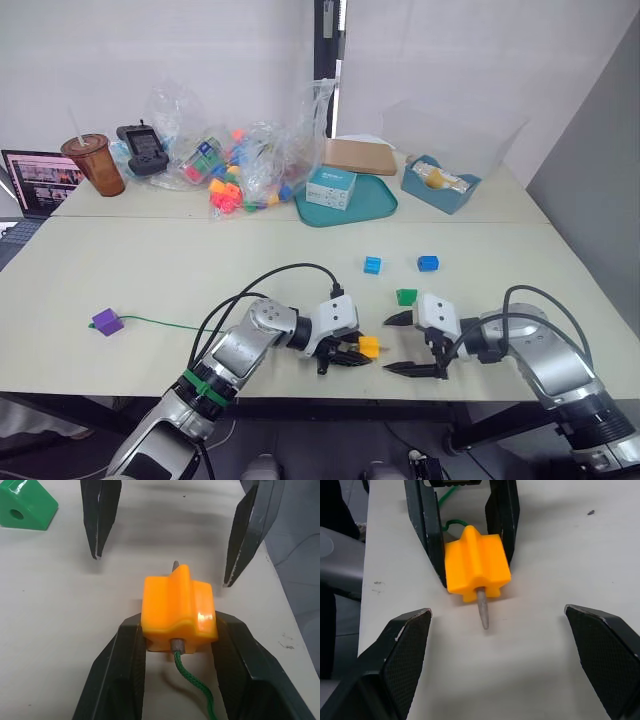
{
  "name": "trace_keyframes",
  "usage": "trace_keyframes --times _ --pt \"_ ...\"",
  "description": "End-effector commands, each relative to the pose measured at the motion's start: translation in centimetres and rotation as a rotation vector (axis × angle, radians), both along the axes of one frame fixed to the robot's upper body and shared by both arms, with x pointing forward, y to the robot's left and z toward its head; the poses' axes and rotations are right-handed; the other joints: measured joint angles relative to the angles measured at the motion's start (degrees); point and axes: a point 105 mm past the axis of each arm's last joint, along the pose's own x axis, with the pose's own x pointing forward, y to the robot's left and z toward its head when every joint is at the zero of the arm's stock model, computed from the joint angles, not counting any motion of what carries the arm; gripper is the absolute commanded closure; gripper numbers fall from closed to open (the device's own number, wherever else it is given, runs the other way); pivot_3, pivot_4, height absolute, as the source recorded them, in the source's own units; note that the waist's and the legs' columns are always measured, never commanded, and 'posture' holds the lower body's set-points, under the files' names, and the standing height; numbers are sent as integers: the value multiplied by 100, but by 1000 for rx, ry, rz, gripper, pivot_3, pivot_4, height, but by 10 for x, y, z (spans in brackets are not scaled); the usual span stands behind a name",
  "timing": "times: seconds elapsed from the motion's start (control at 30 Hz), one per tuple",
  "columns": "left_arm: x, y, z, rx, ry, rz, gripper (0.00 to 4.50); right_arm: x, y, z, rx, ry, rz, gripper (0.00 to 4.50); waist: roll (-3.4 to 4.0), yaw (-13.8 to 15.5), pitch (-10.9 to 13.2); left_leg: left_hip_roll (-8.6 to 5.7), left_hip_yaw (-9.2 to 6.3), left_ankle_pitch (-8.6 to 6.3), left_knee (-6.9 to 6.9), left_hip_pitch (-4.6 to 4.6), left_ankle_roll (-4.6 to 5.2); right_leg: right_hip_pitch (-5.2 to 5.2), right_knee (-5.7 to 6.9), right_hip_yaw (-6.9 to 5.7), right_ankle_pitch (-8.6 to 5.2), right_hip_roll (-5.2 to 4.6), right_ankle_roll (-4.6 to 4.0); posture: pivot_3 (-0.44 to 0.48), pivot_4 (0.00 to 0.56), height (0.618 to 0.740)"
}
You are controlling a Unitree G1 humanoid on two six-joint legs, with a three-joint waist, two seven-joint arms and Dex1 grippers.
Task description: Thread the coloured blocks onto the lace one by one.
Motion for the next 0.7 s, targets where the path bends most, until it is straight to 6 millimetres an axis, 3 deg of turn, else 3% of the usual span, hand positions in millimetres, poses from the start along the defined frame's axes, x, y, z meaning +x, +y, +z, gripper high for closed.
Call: trace_keyframes --times 0.03,0.43,0.7 --pt "-2 -1 3 8 -13 -21 3133 3 0 4 -22 -46 22 528 0 0 0 0 0 0 0 0 0 0 0 0 0 0 0 0 150 740" --pt "-5 -2 1 11 1 -38 3133 4 7 4 -25 -55 60 4481 0 0 0 0 0 0 0 1 0 1 0 0 0 0 0 0 150 740" --pt "-5 4 1 16 10 -20 3133 3 5 6 -29 -57 68 4500 0 -5 0 1 0 0 0 10 0 11 -1 -1 0 0 0 0 150 740"
